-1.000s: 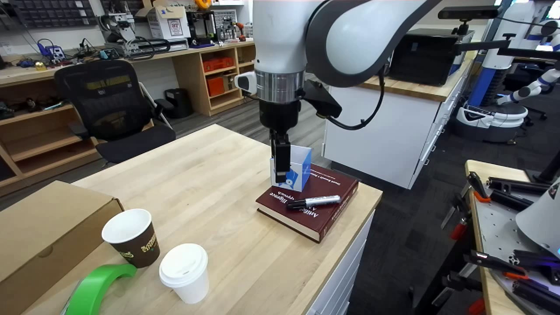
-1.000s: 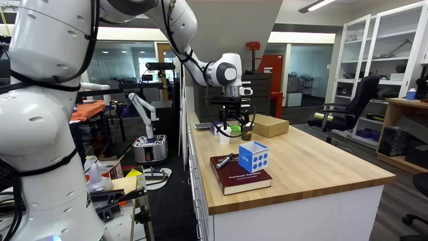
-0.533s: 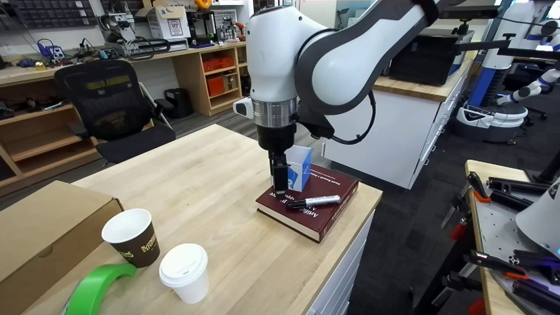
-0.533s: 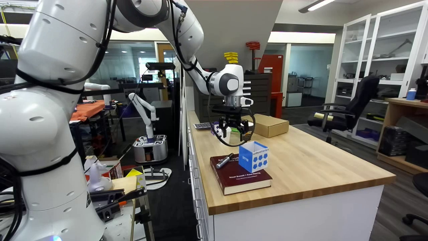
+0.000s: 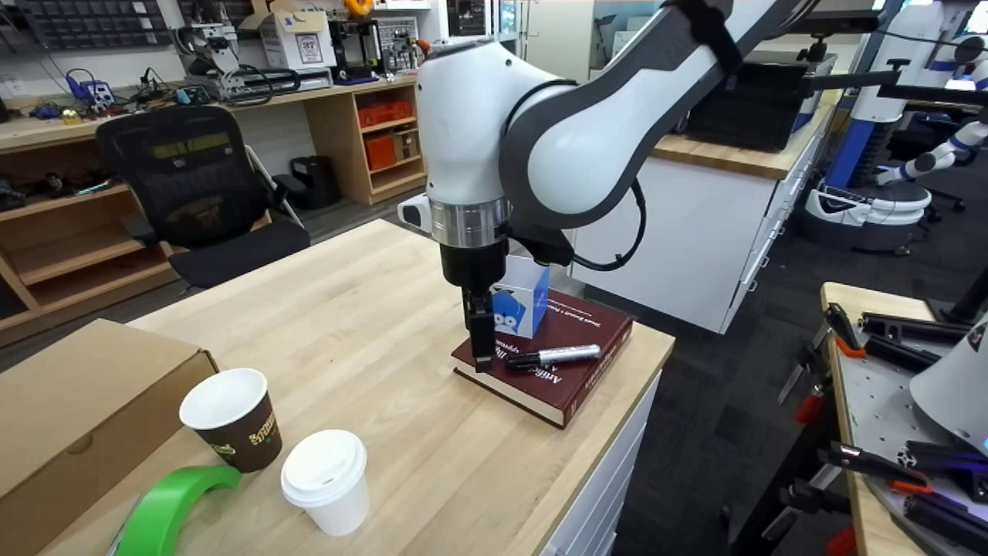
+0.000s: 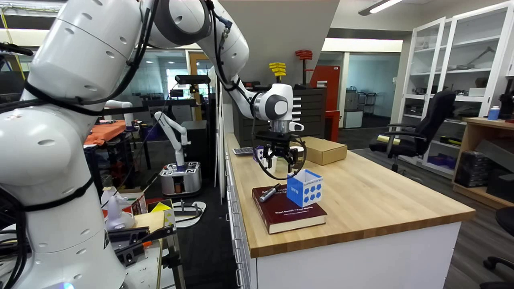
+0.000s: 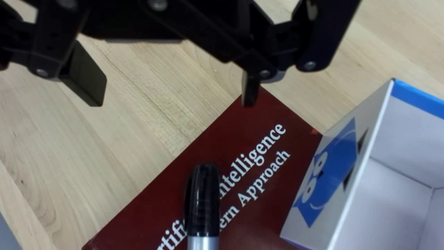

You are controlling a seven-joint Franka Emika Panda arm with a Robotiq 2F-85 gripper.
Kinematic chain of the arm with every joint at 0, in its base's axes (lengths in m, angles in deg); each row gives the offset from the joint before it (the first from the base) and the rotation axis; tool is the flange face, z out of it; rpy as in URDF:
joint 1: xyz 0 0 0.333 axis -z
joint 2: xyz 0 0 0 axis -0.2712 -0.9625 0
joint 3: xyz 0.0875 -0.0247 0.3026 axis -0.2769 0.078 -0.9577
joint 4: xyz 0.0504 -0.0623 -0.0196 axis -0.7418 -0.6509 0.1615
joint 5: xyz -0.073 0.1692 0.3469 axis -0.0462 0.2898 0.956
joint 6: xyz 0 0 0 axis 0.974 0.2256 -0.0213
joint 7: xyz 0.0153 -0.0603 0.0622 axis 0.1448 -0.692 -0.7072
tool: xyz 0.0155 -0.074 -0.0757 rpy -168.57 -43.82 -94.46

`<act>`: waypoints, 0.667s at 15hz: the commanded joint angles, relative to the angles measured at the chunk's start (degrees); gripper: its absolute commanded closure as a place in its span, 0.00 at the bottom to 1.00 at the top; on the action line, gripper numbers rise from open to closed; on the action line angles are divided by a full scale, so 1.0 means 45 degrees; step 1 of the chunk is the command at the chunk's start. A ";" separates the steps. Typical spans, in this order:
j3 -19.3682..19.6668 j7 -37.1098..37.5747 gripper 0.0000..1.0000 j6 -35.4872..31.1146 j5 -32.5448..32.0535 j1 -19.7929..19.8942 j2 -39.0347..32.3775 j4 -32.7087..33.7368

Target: Put the marker in the box

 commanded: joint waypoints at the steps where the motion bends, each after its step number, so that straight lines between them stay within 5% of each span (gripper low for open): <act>1: 0.0076 0.0298 0.00 0.0249 -0.0166 -0.0084 0.0153 -0.0152; 10: 0.0197 0.0509 0.00 -0.0037 0.0039 0.0154 0.0408 -0.1187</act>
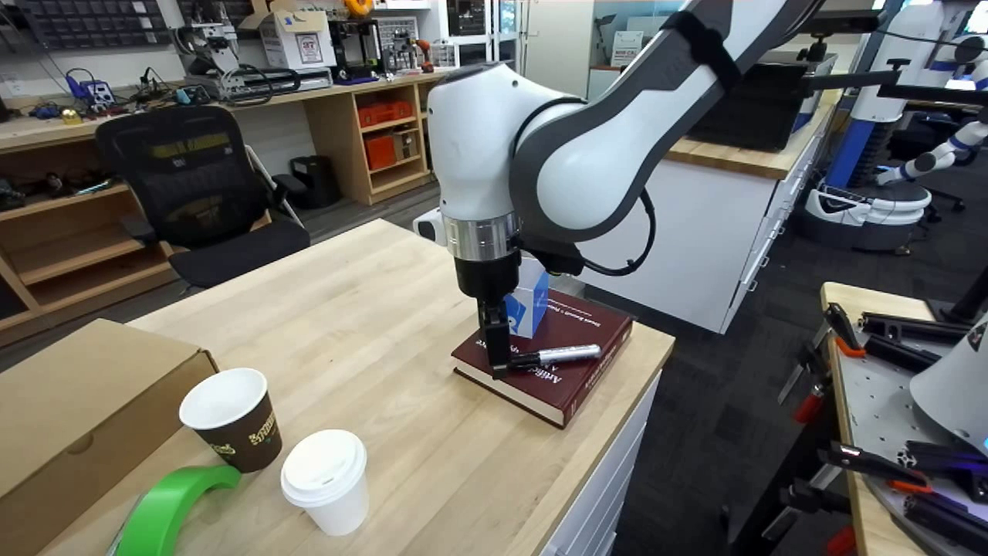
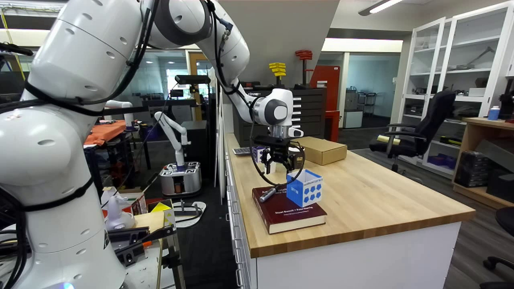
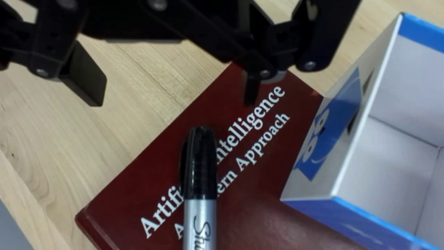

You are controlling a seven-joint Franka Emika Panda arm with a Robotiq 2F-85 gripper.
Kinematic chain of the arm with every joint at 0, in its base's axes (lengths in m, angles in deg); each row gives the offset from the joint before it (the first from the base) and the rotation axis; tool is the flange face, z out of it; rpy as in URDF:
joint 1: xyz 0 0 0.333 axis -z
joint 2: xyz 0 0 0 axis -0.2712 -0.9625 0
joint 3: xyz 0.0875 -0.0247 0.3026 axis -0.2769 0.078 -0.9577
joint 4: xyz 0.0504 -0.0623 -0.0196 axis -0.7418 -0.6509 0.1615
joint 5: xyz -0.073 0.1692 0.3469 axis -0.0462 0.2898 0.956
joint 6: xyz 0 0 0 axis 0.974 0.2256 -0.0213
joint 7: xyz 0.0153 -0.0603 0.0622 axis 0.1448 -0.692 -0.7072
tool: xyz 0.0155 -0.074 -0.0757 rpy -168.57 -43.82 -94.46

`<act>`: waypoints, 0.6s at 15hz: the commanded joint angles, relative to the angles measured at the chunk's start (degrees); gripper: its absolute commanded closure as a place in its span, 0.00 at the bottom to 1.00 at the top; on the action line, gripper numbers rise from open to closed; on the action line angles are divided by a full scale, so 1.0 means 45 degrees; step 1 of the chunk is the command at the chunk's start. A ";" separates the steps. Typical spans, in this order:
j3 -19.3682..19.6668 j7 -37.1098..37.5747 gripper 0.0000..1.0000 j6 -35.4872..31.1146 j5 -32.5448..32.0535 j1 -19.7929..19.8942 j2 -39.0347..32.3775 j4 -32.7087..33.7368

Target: Put the marker in the box

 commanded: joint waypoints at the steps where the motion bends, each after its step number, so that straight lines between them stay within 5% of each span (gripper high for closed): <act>1: 0.0033 0.0377 0.00 -0.0078 0.0061 0.0168 0.0457 -0.0781; 9: 0.0011 0.0501 0.00 -0.0176 0.0336 0.0480 0.0492 -0.1393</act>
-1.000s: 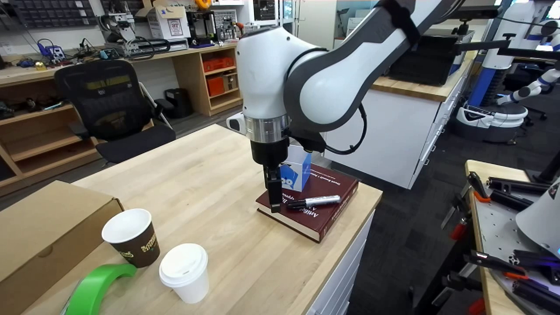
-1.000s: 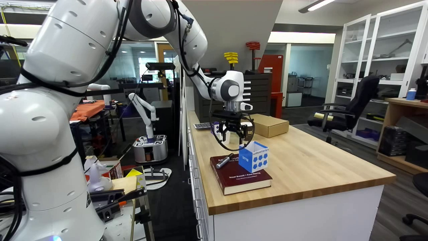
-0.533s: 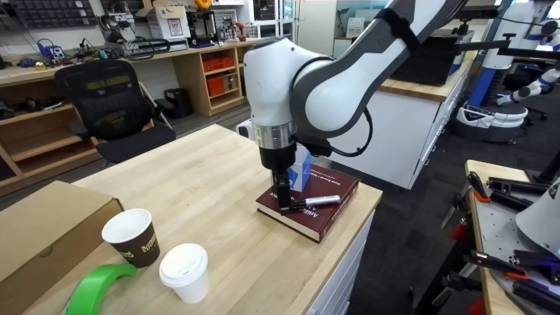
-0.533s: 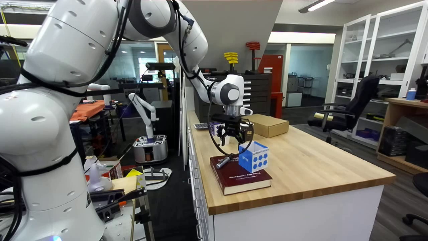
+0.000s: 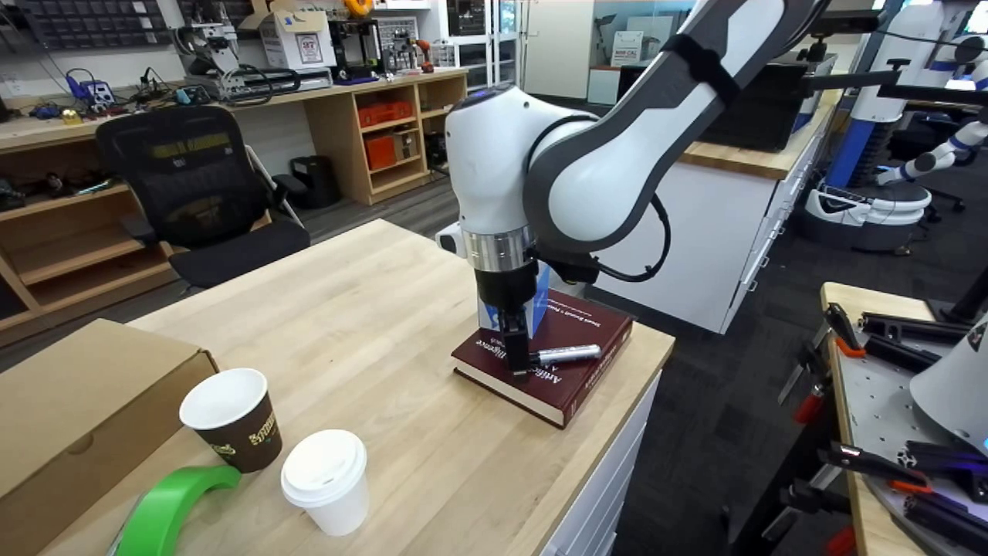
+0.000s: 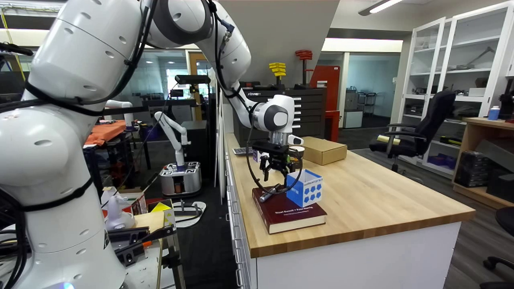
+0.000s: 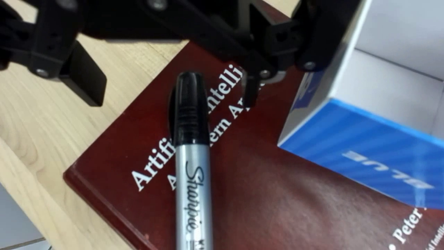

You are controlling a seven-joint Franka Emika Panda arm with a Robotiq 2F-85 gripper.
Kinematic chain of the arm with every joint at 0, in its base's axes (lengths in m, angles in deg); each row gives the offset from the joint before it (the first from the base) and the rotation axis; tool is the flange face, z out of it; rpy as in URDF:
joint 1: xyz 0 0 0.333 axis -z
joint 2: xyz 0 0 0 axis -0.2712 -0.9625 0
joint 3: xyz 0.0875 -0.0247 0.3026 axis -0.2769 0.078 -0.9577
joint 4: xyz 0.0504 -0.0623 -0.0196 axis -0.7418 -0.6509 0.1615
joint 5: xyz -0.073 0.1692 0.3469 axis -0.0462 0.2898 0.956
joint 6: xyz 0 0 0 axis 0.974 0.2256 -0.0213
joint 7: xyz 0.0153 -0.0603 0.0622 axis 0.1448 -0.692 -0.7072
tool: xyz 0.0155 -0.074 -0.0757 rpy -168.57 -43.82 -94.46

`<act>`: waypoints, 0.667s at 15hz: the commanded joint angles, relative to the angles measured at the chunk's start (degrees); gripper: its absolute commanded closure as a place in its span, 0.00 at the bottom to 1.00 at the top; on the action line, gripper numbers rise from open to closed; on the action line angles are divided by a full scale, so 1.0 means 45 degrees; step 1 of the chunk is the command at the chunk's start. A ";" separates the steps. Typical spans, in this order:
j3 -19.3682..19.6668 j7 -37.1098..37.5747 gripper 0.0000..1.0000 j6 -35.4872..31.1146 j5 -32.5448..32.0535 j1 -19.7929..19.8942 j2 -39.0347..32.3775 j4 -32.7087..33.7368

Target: Put the marker in the box

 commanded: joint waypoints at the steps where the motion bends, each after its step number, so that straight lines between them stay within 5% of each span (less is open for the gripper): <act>1: -0.0026 0.0193 0.00 -0.0190 0.0235 0.0213 0.0442 -0.0708; 7: -0.0095 0.0065 0.00 -0.0218 0.0433 0.0325 0.0315 -0.0736; 8: -0.0107 0.0051 0.25 -0.0247 0.0446 0.0324 0.0314 -0.0722; 10: -0.0103 0.0011 0.33 -0.0269 0.0371 0.0291 0.0333 -0.0703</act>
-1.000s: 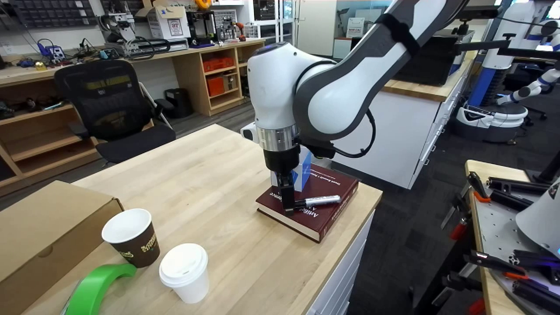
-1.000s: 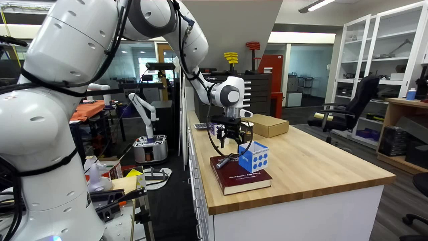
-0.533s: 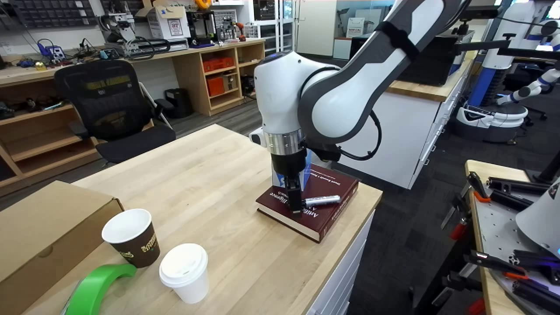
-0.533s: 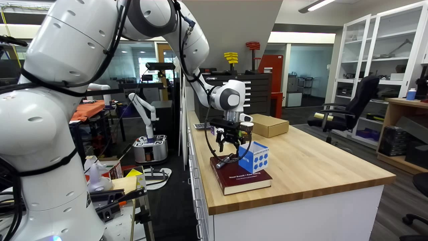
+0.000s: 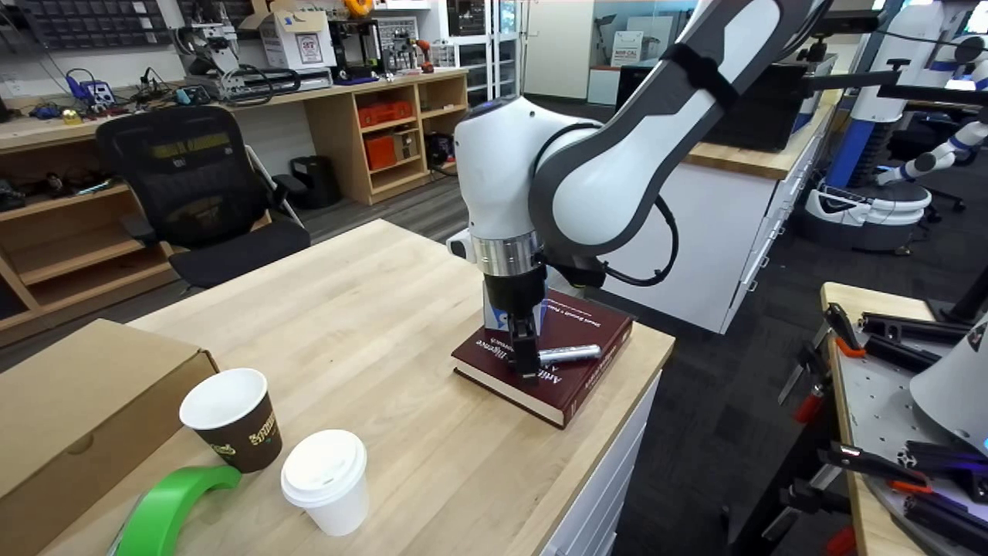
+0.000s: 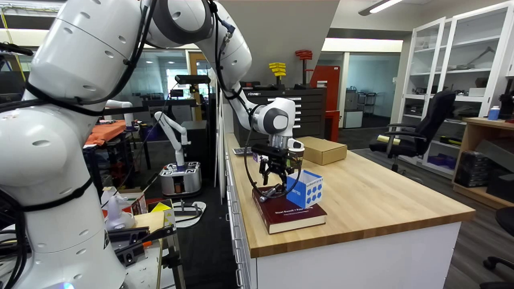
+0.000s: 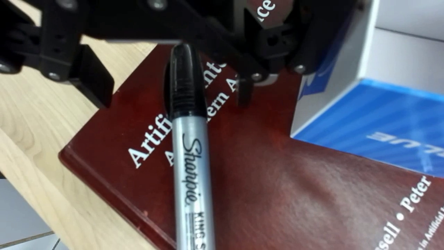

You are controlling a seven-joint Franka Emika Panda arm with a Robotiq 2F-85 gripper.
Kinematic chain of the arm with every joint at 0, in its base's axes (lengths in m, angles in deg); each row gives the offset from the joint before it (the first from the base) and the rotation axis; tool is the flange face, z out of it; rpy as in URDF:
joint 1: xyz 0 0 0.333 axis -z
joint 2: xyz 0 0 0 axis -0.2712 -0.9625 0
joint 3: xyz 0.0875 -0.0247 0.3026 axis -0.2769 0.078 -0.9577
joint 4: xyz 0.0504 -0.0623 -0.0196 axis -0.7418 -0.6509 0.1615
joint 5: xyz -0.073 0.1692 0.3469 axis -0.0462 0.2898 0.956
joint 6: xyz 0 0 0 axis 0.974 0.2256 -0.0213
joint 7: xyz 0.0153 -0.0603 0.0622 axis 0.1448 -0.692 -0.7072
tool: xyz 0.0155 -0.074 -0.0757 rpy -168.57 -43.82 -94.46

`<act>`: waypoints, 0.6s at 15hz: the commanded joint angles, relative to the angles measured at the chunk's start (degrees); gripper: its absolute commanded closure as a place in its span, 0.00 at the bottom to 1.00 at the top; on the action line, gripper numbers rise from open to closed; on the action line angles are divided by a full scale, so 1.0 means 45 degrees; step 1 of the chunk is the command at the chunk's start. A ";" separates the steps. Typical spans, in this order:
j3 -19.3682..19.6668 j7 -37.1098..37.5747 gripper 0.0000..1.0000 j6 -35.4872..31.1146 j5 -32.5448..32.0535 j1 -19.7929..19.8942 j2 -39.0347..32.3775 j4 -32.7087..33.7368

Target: Put the marker in the box

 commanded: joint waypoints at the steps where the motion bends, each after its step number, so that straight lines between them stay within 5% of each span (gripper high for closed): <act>1: -0.0092 0.0009 0.40 -0.0238 0.0101 0.0102 0.0340 -0.0356; 9: -0.0086 0.0054 0.93 -0.0276 -0.0055 0.0000 0.0669 -0.0559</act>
